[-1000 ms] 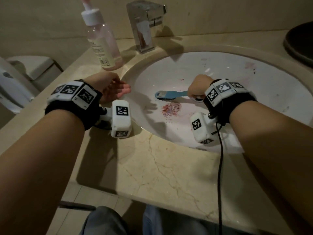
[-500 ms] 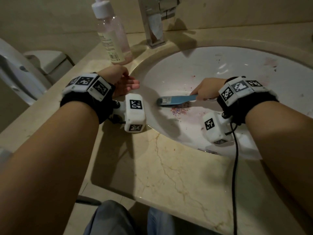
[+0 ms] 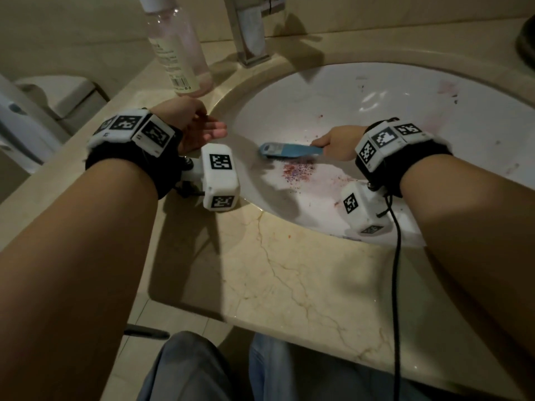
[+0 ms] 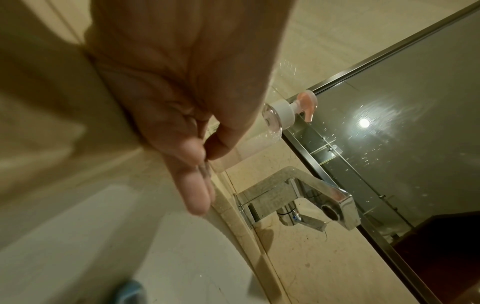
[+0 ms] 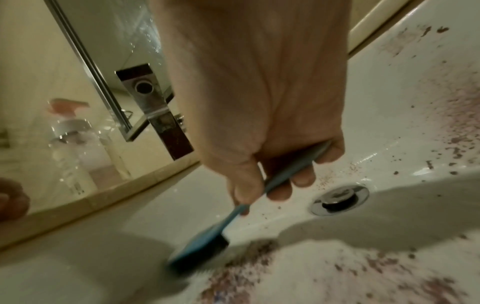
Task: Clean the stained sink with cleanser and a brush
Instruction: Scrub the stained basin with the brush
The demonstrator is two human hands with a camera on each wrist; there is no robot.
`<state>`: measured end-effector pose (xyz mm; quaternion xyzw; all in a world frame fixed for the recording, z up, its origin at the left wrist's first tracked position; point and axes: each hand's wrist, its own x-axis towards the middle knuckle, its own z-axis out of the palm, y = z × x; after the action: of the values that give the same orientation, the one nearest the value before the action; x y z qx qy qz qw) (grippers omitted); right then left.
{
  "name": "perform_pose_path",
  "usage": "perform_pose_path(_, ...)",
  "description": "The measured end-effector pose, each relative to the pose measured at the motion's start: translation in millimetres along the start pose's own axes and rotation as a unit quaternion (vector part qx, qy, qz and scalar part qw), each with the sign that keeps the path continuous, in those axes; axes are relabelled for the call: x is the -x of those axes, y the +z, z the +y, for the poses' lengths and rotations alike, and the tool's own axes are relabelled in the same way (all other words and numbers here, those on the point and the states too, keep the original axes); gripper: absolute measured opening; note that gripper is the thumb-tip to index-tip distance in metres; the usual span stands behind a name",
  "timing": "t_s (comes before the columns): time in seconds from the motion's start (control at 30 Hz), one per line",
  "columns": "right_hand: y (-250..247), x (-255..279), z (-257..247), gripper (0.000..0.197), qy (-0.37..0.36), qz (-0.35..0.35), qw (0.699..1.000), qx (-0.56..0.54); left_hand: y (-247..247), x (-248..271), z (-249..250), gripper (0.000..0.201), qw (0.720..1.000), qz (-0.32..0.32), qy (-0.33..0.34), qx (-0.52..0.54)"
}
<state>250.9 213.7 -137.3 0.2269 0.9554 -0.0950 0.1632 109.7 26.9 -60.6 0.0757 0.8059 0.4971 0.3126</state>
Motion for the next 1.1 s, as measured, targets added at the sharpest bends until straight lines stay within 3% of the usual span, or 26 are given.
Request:
perform_pose_path(0.1, 3.3, 1.5, 4.1, 0.045, 0.022, -0.003, 1.000, 0.002, 0.2, -0.6, -0.8, 0.031, 1.000, -0.005, 0.000, 0.008)
perform_pose_path(0.3, -4.3, 7.6, 2.1, 0.043, -0.048, -0.088, 0.987, -0.122, -0.1, -3.3, -0.8, 0.031, 1.000, -0.010, 0.001, 0.009)
perform_pose_path(0.43, 6.2, -5.8, -1.2, 0.038, -0.018, 0.048, 0.994, -0.095, -2.4, -7.0, -1.8, 0.031, 1.000, -0.013, 0.000, 0.014)
perform_pose_path(0.57, 8.6, -9.6, 14.7, 0.037, 0.072, 0.121, 0.988, -0.063, -2.9, -8.1, -2.6, 0.031, 1.000, -0.017, 0.001, 0.016)
perform_pose_path(0.7, 7.6, -7.5, 37.1, 0.039, 0.178, 0.200, 0.957, -0.110, -3.2, -8.7, -2.9, 0.031, 1.000, -0.016, 0.002, 0.020)
perform_pose_path(0.83, -1.3, -1.1, 45.2, 0.028, 0.261, 0.268, 0.925, -0.059, -3.2, -8.6, -3.4, 0.031, 1.000, -0.015, 0.008, 0.019)
perform_pose_path(1.0, -5.5, -1.0, 45.0, 0.025, 0.239, 0.279, 0.930, -0.003, -2.3, -8.1, -3.4, 0.031, 1.000, -0.018, 0.012, 0.016)
perform_pose_path(1.1, -5.2, -9.7, 34.9, 0.027, 0.152, 0.265, 0.952, -0.013, -2.6, -9.5, -3.1, 0.031, 1.000, -0.018, 0.009, 0.017)
